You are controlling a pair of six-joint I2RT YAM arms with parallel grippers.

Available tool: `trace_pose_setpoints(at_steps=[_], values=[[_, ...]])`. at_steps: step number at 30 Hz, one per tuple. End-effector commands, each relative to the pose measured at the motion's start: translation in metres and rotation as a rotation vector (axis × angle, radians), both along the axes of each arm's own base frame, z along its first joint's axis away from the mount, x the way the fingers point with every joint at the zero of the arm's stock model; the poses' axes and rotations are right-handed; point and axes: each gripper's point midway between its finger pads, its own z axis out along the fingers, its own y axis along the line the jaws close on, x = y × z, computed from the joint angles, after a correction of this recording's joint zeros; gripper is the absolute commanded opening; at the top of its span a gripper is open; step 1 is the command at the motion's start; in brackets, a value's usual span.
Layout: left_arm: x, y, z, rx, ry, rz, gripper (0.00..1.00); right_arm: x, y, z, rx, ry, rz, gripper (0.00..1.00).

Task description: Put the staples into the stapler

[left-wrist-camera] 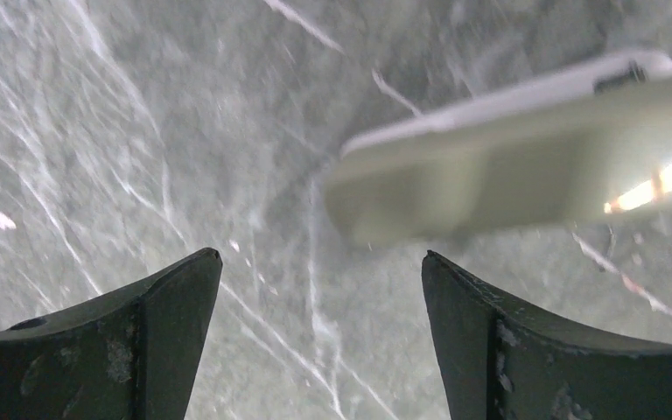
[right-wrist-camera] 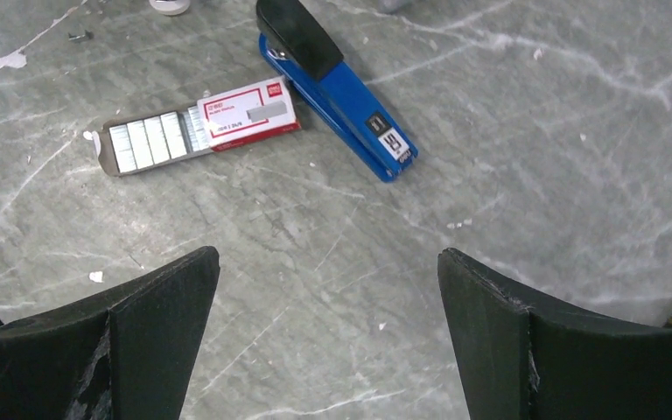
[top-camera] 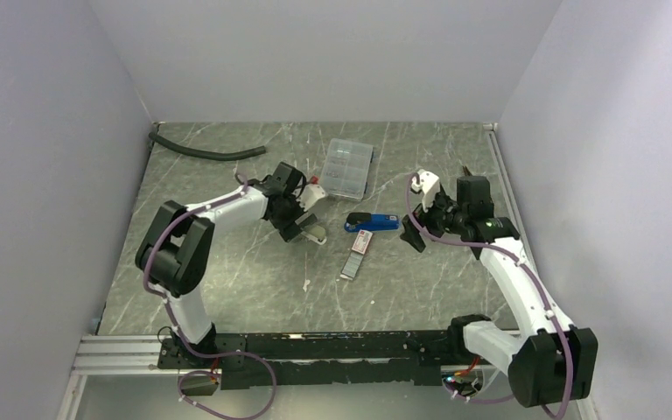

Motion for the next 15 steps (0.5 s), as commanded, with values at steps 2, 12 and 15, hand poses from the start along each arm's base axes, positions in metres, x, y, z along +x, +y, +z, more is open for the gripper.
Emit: trace_pose_setpoints(at_steps=[2, 12, 15], values=[[-0.025, 0.010, 0.047, -0.054, -0.030, 0.003, 0.91, 0.010, -0.016, 0.023, 0.067, -0.042, -0.188, 1.00], [-0.013, 0.078, 0.146, -0.361, -0.314, 0.282, 0.95, 0.024, -0.027, 0.071, 0.161, -0.186, -0.342, 1.00], [-0.006, 0.098, 0.172, -0.436, -0.433, 0.402, 0.95, 0.026, -0.031, 0.086, 0.160, -0.229, -0.358, 1.00]])
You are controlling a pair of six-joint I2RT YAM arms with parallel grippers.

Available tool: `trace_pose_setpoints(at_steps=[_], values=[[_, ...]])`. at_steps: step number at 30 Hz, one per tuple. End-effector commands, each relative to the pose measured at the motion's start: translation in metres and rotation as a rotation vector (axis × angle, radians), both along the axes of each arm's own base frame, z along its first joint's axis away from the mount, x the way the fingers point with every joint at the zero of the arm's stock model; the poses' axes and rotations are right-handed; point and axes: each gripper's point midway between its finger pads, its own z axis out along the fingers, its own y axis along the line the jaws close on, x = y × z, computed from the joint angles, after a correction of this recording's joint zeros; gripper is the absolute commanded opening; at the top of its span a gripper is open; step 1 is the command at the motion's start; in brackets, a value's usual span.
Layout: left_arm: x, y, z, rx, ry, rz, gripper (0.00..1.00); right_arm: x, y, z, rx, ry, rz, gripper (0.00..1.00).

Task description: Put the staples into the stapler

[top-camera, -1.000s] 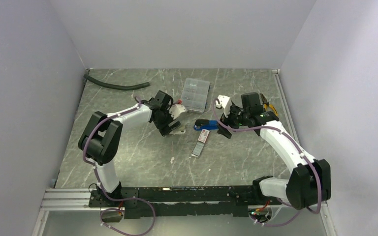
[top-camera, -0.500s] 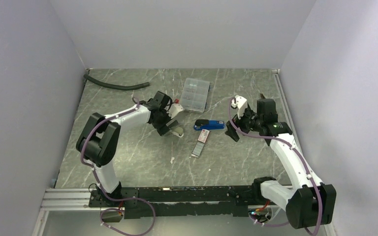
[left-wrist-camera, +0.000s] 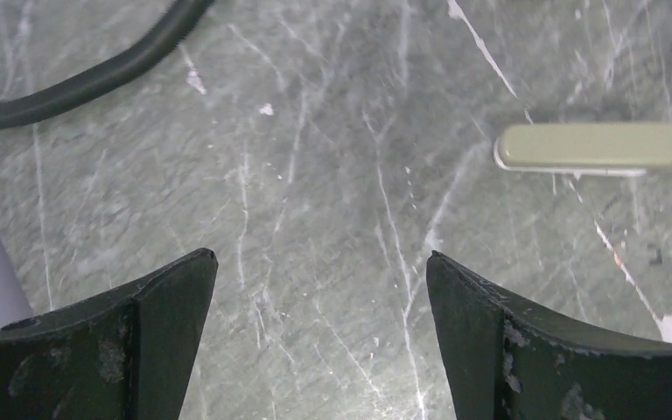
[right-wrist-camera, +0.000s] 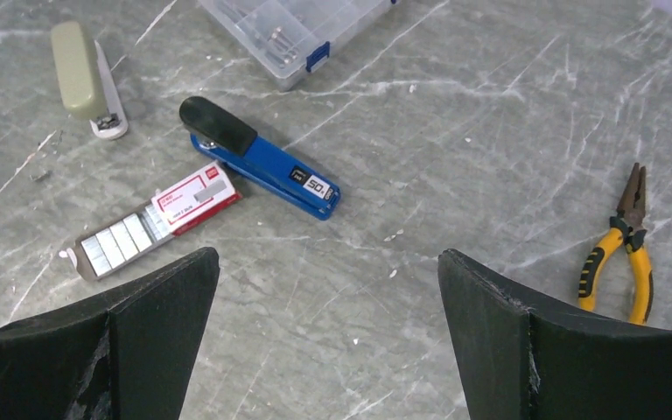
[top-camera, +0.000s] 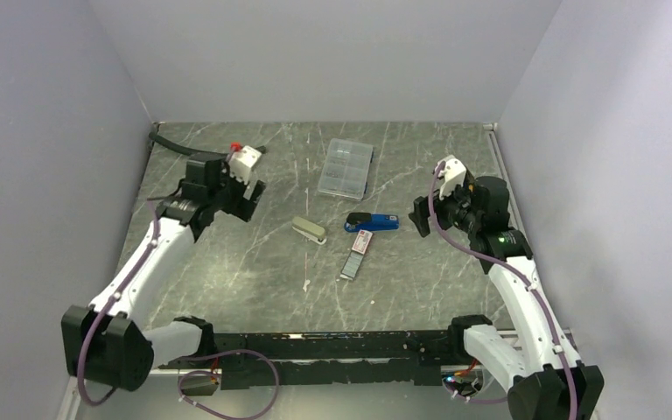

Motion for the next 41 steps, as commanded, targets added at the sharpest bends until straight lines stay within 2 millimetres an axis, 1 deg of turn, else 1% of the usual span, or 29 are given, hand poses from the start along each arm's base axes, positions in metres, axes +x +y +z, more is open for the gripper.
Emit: trace_pose_setpoints(at_steps=[1, 7, 9, 11, 12, 17, 18, 22, 24, 25, 29, 32, 34, 41], values=[[0.009, 0.011, 0.034, -0.163, -0.140, 0.125, 0.95, 0.013, -0.007, 0.042, 0.031, -0.121, -0.063, 1.00], [0.008, 0.040, 0.075, -0.277, -0.247, 0.275, 0.95, 0.012, -0.004, 0.066, 0.063, -0.177, -0.056, 1.00], [0.004, 0.044, 0.086, -0.318, -0.264, 0.290, 0.95, 0.008, -0.004, 0.077, 0.074, -0.195, -0.050, 1.00], [-0.006, 0.044, 0.102, -0.365, -0.303, 0.270, 0.95, 0.005, -0.008, 0.084, 0.080, -0.221, -0.059, 1.00], [-0.010, 0.046, 0.108, -0.378, -0.330, 0.263, 0.95, 0.004, -0.009, 0.085, 0.081, -0.226, -0.066, 1.00], [-0.029, 0.048, 0.119, -0.469, -0.378, 0.246, 0.95, 0.002, -0.018, 0.082, 0.060, -0.249, -0.106, 1.00], [-0.032, 0.051, 0.121, -0.472, -0.391, 0.243, 0.95, 0.001, -0.020, 0.082, 0.057, -0.251, -0.108, 1.00], [-0.043, 0.048, 0.133, -0.452, -0.417, 0.190, 0.95, -0.003, -0.025, 0.081, 0.061, -0.251, -0.119, 1.00], [-0.048, 0.044, 0.134, -0.459, -0.415, 0.171, 0.95, -0.005, -0.026, 0.081, 0.062, -0.254, -0.121, 1.00], [-0.050, 0.043, 0.135, -0.462, -0.415, 0.163, 0.95, -0.004, -0.032, 0.082, 0.060, -0.259, -0.142, 1.00], [-0.053, 0.047, 0.136, -0.428, -0.430, 0.159, 0.95, -0.004, -0.040, 0.082, 0.056, -0.265, -0.166, 1.00], [-0.052, 0.051, 0.137, -0.420, -0.432, 0.184, 0.95, -0.004, -0.042, 0.080, 0.059, -0.265, -0.175, 1.00], [-0.051, 0.051, 0.135, -0.418, -0.429, 0.183, 0.95, -0.004, -0.043, 0.077, 0.061, -0.260, -0.176, 1.00], [-0.050, 0.050, 0.129, -0.415, -0.411, 0.176, 0.95, -0.005, -0.044, 0.075, 0.056, -0.258, -0.173, 1.00]])
